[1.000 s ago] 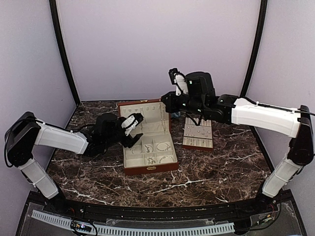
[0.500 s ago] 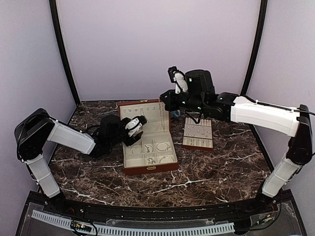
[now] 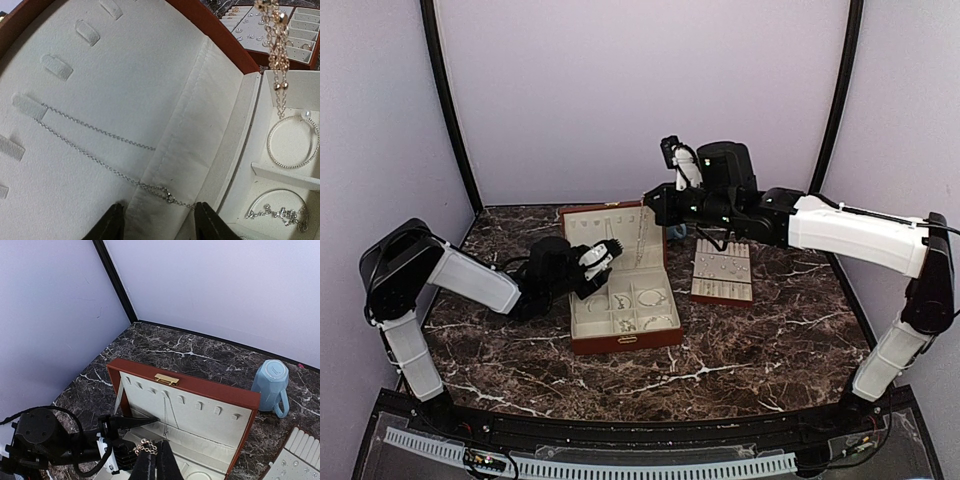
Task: Organize the mixed jewelry
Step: Pick up the compartment pouch from the jewelry box.
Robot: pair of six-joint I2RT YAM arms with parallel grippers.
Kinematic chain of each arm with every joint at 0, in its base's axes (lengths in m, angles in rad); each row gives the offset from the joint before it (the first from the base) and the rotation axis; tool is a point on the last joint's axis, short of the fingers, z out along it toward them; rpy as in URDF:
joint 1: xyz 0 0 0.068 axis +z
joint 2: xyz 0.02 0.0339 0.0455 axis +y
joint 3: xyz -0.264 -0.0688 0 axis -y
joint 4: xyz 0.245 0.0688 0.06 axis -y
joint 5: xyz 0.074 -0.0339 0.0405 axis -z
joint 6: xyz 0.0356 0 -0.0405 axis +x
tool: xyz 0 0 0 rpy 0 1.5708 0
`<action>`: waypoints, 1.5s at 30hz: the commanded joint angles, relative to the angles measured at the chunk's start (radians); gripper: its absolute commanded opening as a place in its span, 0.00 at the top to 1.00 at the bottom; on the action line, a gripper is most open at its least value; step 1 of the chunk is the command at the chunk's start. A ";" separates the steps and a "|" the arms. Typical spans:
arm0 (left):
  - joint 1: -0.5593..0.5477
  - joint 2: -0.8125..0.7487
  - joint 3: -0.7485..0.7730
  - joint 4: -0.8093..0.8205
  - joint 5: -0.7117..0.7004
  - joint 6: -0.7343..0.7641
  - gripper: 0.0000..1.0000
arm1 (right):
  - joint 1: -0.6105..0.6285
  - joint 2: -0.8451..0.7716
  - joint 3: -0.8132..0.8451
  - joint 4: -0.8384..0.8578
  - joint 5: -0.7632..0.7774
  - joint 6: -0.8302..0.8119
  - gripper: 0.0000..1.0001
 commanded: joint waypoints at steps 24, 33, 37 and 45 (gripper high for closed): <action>0.011 0.029 0.036 -0.151 0.032 -0.035 0.79 | -0.018 0.012 0.009 0.063 -0.030 0.036 1.00; 0.007 0.006 0.026 -0.190 0.063 -0.045 0.86 | -0.018 0.017 0.015 0.088 -0.038 0.040 1.00; -0.003 -0.006 0.017 -0.197 0.069 -0.040 0.89 | -0.018 0.016 0.011 0.095 -0.041 0.043 1.00; -0.031 -0.032 0.010 -0.198 0.073 -0.025 0.98 | -0.018 0.007 -0.003 0.124 -0.040 0.053 1.00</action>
